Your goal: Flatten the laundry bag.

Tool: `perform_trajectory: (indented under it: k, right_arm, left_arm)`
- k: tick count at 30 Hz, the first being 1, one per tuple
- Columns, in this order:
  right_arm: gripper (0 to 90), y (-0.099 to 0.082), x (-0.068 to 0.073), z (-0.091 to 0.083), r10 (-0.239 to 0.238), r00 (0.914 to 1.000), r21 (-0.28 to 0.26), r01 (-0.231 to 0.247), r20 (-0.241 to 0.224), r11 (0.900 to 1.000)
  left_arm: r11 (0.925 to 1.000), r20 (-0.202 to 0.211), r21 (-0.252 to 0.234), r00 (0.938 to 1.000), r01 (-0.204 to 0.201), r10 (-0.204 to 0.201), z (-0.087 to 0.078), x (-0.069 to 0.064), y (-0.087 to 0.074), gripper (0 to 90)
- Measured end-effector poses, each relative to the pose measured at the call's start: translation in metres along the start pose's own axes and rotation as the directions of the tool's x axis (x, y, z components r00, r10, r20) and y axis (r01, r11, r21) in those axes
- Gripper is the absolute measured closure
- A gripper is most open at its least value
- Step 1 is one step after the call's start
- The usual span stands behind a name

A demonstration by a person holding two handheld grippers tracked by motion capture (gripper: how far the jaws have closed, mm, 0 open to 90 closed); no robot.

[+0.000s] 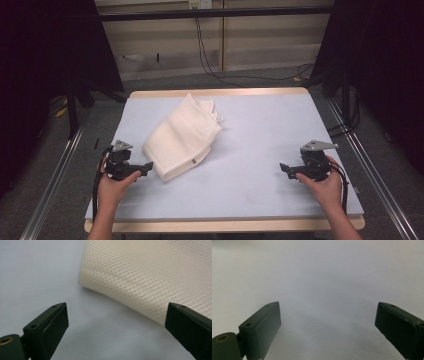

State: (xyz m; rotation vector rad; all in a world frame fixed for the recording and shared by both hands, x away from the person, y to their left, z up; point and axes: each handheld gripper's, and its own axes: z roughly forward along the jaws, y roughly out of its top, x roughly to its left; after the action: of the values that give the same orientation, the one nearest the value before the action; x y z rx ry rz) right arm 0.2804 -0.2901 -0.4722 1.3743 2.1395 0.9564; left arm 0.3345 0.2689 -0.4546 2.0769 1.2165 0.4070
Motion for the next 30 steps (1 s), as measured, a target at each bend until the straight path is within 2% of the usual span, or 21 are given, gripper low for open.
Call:
perform_trajectory:
  k: [2, 3, 7, 9, 13, 15, 16, 17, 18, 20, 22, 23, 25, 27, 28, 29, 30]
  right_arm:
    - [6.2, 0.000, 0.001, 0.000, -0.002, 1.0000, 0.003, 0.002, -0.006, 1.0000]
    - [6.2, 0.000, 0.001, 0.000, -0.002, 0.9999, 0.007, 0.002, -0.011, 1.0000]
    - [6.2, 0.001, 0.003, 0.001, -0.006, 0.9997, 0.010, 0.006, -0.026, 0.9999]
    - [6.4, 0.002, 0.004, 0.001, -0.009, 0.9995, 0.010, 0.010, -0.029, 0.9999]
    - [6.7, 0.003, 0.006, 0.001, -0.010, 0.9991, 0.010, 0.011, -0.042, 0.9999]
    - [6.7, 0.004, 0.008, 0.002, -0.011, 0.9987, 0.011, 0.012, -0.049, 0.9999]
    - [6.7, 0.004, 0.008, 0.002, -0.013, 0.9987, 0.010, 0.013, -0.049, 0.9999]
    - [6.7, 0.004, 0.009, 0.002, -0.014, 0.9988, 0.010, 0.014, -0.046, 0.9998]
    - [6.7, 0.004, 0.009, 0.003, -0.018, 0.9984, 0.011, 0.019, -0.054, 0.9998]
    - [6.7, 0.004, 0.010, 0.002, -0.014, 0.9985, 0.015, 0.015, -0.052, 0.9998]
    - [6.8, 0.004, 0.011, 0.003, -0.020, 0.9983, 0.012, 0.021, -0.055, 0.9997]
    - [6.8, 0.004, 0.012, 0.004, -0.024, 0.9980, 0.017, 0.025, -0.058, 0.9995]
    - [6.8, 0.004, 0.013, 0.004, -0.025, 0.9978, 0.018, 0.026, -0.061, 0.9995]
    - [7.0, 0.005, 0.014, 0.004, -0.026, 0.9977, 0.014, 0.027, -0.062, 0.9996]
    - [7.0, 0.005, 0.014, 0.004, -0.026, 0.9977, 0.014, 0.027, -0.062, 0.9996]
    - [7.2, 0.005, 0.014, 0.005, -0.032, 0.9975, 0.012, 0.033, -0.064, 0.9994]
    - [7.2, 0.005, 0.014, 0.005, -0.032, 0.9975, 0.012, 0.033, -0.064, 0.9994]
  left_arm:
    - [1.0000, 0.002, -0.001, 1.0000, -0.004, 0.004, -0.001, -0.002, 0.001, 4.8]
    - [0.9999, 0.035, 0.002, 0.9993, -0.016, 0.016, -0.003, -0.007, 0.004, 5.0]
    - [0.9994, 0.050, -0.007, 0.9982, -0.033, 0.034, -0.002, -0.014, 0.010, 5.1]
    - [0.9990, 0.076, -0.007, 0.9962, -0.044, 0.044, -0.002, -0.020, 0.014, 5.0]
    - [0.9984, 0.092, -0.010, 0.9941, -0.056, 0.057, -0.001, -0.028, 0.019, 4.9]
    - [0.9964, 0.100, 0.001, 0.9914, -0.085, 0.085, 0.002, -0.036, 0.022, 4.8]
    - [0.9967, 0.113, -0.001, 0.9904, -0.081, 0.080, 0.004, -0.039, 0.023, 4.8]
    - [0.9967, 0.107, -0.003, 0.9909, -0.082, 0.081, 0.005, -0.041, 0.023, 5.0]
    - [0.9948, 0.111, 0.006, 0.9888, -0.101, 0.100, 0.007, -0.042, 0.024, 5.5]
    - [0.9954, 0.118, 0.009, 0.9885, -0.096, 0.094, 0.009, -0.044, 0.024, 6.4]
    - [0.9915, 0.124, 0.029, 0.9847, -0.127, 0.123, 0.012, -0.046, 0.023, 7.7]
    - [0.9894, 0.140, 0.034, 0.9809, -0.141, 0.135, 0.014, -0.049, 0.022, 9.7]
    - [0.9884, 0.139, 0.034, 0.9800, -0.148, 0.142, 0.015, -0.051, 0.022, 12.0]
    - [0.9827, 0.157, 0.035, 0.9721, -0.182, 0.174, 0.017, -0.056, 0.021, 15.0]
    - [0.9807, 0.155, 0.036, 0.9706, -0.192, 0.184, 0.018, -0.057, 0.021, 15.0]
    - [0.9690, 0.163, 0.067, 0.9607, -0.238, 0.225, 0.026, -0.062, 0.018, 19.1]
    - [0.9690, 0.163, 0.067, 0.9607, -0.238, 0.225, 0.026, -0.062, 0.018, 22.3]
